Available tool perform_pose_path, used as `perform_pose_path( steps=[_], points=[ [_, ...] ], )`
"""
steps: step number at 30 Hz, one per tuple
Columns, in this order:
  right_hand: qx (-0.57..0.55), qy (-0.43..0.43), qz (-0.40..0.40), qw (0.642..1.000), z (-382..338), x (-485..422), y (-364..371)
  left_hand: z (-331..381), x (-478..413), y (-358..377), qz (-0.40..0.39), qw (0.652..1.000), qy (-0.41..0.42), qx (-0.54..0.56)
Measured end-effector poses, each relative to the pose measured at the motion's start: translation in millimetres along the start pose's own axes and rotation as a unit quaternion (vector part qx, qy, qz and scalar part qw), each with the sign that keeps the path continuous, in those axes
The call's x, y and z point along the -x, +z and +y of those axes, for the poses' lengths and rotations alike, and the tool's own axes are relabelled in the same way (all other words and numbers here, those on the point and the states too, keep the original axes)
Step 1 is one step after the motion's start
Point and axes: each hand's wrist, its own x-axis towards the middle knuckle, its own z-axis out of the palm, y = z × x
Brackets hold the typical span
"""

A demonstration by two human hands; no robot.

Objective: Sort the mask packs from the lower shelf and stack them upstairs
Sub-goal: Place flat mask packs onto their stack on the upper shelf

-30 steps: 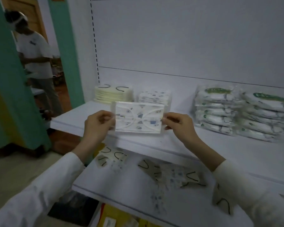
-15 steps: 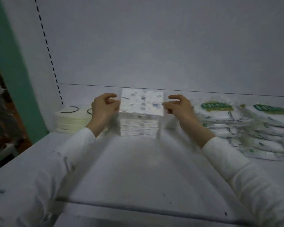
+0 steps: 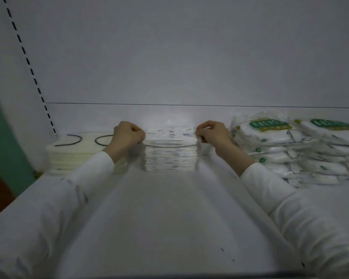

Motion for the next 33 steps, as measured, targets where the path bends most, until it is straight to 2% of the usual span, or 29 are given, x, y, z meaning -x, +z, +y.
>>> perform_pose_path(
  steps=[7, 13, 17, 19, 24, 28, 33],
  points=[
    [0.015, 0.017, -0.003, 1.0, 6.5, 1.2, 2.9, -2.9, 7.1, 1.4, -0.037, 0.999, 0.003, -0.017],
    [0.068, -0.003, 0.013, 0.998, 5.3, 5.8, 2.8, -0.6, 11.7, -5.2, 0.003, 0.997, 0.062, -0.045],
    [0.131, -0.061, 0.027, 0.989, -0.9, 16.3, -0.3, 3.3, 15.2, -13.8, 0.02, 0.989, 0.116, -0.086],
    [0.198, -0.137, 0.044, 0.97, -3.3, 22.2, -4.9, 4.2, 18.0, -18.3, 0.019, 0.98, 0.159, -0.122],
    [0.337, -0.332, 0.04, 0.88, -5.7, 49.9, -17.2, 7.0, 30.0, -20.0, 0.021, 0.946, 0.246, -0.209],
    [0.392, -0.378, 0.038, 0.838, 0.7, 78.8, -21.8, 6.7, 42.0, -25.3, 0.033, 0.938, 0.273, -0.21],
    [0.392, -0.397, 0.004, 0.83, 4.5, 120.2, -28.6, -5.9, 88.0, -42.5, 0.027, 0.94, 0.292, -0.176]
  ],
)
